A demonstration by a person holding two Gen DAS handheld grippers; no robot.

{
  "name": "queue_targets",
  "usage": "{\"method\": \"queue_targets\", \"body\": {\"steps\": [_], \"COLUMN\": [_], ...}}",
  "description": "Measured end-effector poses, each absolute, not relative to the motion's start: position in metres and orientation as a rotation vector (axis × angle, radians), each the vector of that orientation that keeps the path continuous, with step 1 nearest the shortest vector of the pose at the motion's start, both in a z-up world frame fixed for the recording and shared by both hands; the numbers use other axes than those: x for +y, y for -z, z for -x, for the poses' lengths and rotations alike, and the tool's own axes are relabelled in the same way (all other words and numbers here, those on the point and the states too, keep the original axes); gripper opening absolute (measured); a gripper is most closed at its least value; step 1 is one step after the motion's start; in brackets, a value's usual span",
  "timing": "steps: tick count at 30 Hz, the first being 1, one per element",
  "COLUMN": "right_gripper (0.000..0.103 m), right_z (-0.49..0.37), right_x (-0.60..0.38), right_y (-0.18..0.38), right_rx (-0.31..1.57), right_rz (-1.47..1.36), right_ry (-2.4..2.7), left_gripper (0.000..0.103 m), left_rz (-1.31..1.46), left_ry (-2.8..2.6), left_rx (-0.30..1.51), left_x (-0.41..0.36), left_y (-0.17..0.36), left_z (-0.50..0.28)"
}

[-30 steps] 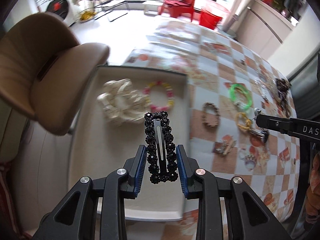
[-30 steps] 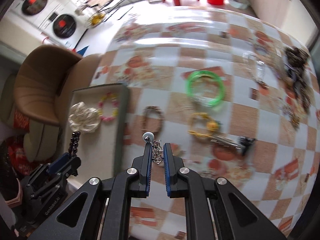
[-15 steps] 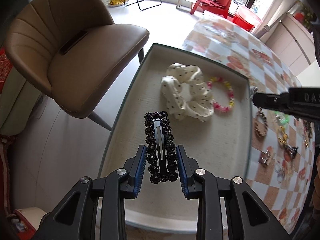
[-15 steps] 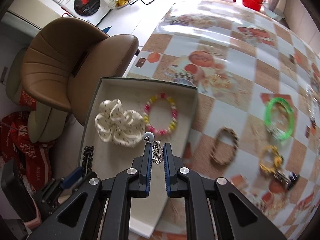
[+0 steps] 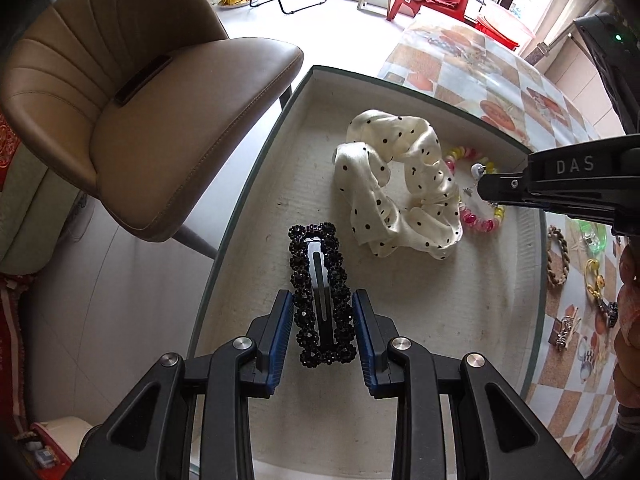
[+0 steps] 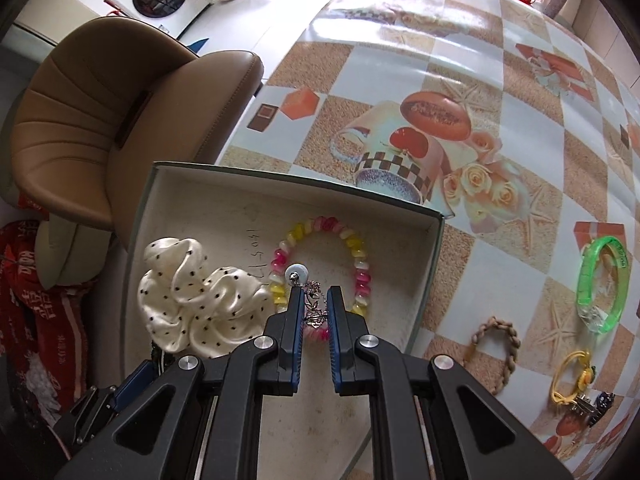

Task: Organize jewelry
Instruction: 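Open both grippers to drop the hair clip and charm into the tray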

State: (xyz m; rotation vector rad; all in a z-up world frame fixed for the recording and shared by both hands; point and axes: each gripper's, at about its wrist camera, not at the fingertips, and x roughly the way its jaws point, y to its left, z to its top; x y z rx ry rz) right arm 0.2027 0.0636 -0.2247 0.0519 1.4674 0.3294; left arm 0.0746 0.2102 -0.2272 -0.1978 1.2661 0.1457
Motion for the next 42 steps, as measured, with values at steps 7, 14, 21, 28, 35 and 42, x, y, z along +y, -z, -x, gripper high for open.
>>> {"method": "queue_targets", "body": {"steps": [7, 14, 21, 28, 35, 42], "right_gripper": [0.013, 0.013, 0.041, 0.050, 0.060, 0.067], "right_z": [-0.201, -0.200, -0.202, -0.198, -0.183, -0.168], "right_x": [0.067, 0.068, 0.066, 0.057, 0.036, -0.004], "right_y": [0.237, 0.240, 0.231, 0.206, 0.179, 0.159], "right_rx": [1.484, 1.484, 1.472, 1.438, 1.406, 1.392], "right_rz": [-0.038, -0.030, -0.052, -0.112, -0.174, -0.241], "right_ry": [-0.326, -0.326, -0.334, -0.361, -0.365, -0.327], "left_gripper": [0.034, 0.035, 0.075, 0.075, 0.103, 0.103], "left_rz": [0.180, 0.147, 0.128, 0.125, 0.101, 0.071], "left_ry": [-0.159, -0.170, -0.196, -0.196, -0.186, -0.155], "left_rx": [1.275, 1.301, 1.267, 1.271, 1.268, 1.266], "left_x": [0.208, 0.205, 0.204, 0.203, 0.192, 0.179], "left_y": [0.232, 0.236, 0.227, 0.217, 0.202, 0.185], "left_z": [-0.075, -0.076, -0.074, -0.073, -0.065, -0.059]}}
